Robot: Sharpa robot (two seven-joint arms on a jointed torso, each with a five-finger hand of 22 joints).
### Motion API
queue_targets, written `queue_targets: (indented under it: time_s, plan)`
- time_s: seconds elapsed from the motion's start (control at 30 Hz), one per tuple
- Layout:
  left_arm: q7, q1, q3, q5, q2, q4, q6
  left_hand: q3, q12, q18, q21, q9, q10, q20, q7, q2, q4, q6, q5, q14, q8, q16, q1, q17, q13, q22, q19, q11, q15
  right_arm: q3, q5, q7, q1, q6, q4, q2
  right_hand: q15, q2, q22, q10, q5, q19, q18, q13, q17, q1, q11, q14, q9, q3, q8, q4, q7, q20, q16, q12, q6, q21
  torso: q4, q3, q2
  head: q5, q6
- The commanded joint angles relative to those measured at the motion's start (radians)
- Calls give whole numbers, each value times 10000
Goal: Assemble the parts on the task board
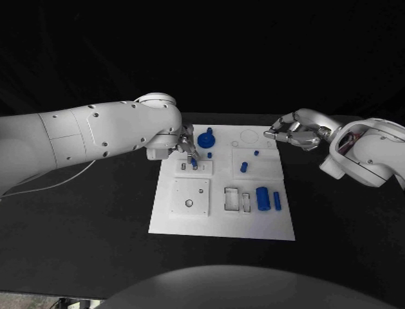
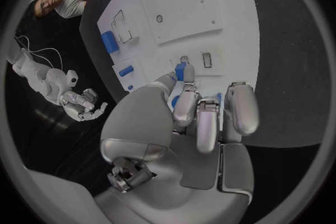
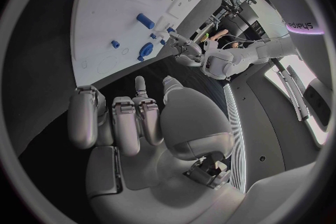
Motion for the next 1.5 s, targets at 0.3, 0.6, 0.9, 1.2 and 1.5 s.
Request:
queue_targets:
  time_s: [0.3,0.6,0.9,1.2,1.5]
  plan:
    - [99,-21,3,85,46,-37,-76,98,2085,5,-61,23,1611,-1,-60,-1,7,-127,-57,1040,-34,25,-85,2635,5305,5,-46,-485,55,-2,-87,62,-65,122,-22,2,43,-52,1827,1039,-53,-81,153,2632,2633,107,80,1043,-15,-22,-43,-21,41,12,35,38,-34,-56,6,4,-6,-2,2]
    - [93,-44,2,76,81,-42,-42,160,2085,9,-77,33,1611,0,-61,-24,-2,-134,-58,1040,-43,25,-97,2635,5305,-4,-57,-487,53,-2,-90,70,-76,103,-10,-10,43,-52,1827,1039,-53,-81,153,2632,2633,107,80,1043,-15,-22,-43,-21,41,12,35,38,-34,-56,5,-4,-1,18,2]
    - [74,-64,-4,-3,75,-43,47,220,2085,14,-95,44,1611,0,-61,-42,-14,-140,-59,1040,-51,25,-108,2635,5305,-14,-71,-488,52,-2,-91,73,-79,98,-12,-18,44,-65,1823,1039,-56,-92,156,2632,2633,123,84,1043,-14,-25,-40,-22,41,13,35,38,-29,-69,3,4,-8,28,2]
    - [66,-131,-9,-65,47,-60,59,311,2085,22,-129,56,1611,1,-45,-64,-18,-177,-67,1040,-80,25,-146,2635,5305,-37,-99,-481,54,-2,-92,74,-83,94,-8,-33,45,-66,1822,1039,-56,-93,157,2632,2633,124,85,1043,-14,-25,-40,-22,41,13,35,38,-28,-71,6,-4,-2,28,2]
    - [67,-150,-10,-135,6,-14,55,358,2085,25,-145,63,1611,3,-39,-81,-28,-200,-69,1040,-95,25,-160,2635,5305,-46,-111,-476,58,-2,-92,63,-85,107,-7,-44,46,-66,1820,1039,-57,-101,159,2632,2633,129,87,1043,-13,-25,-36,-17,43,14,35,38,-20,-80,8,2,-5,56,2]
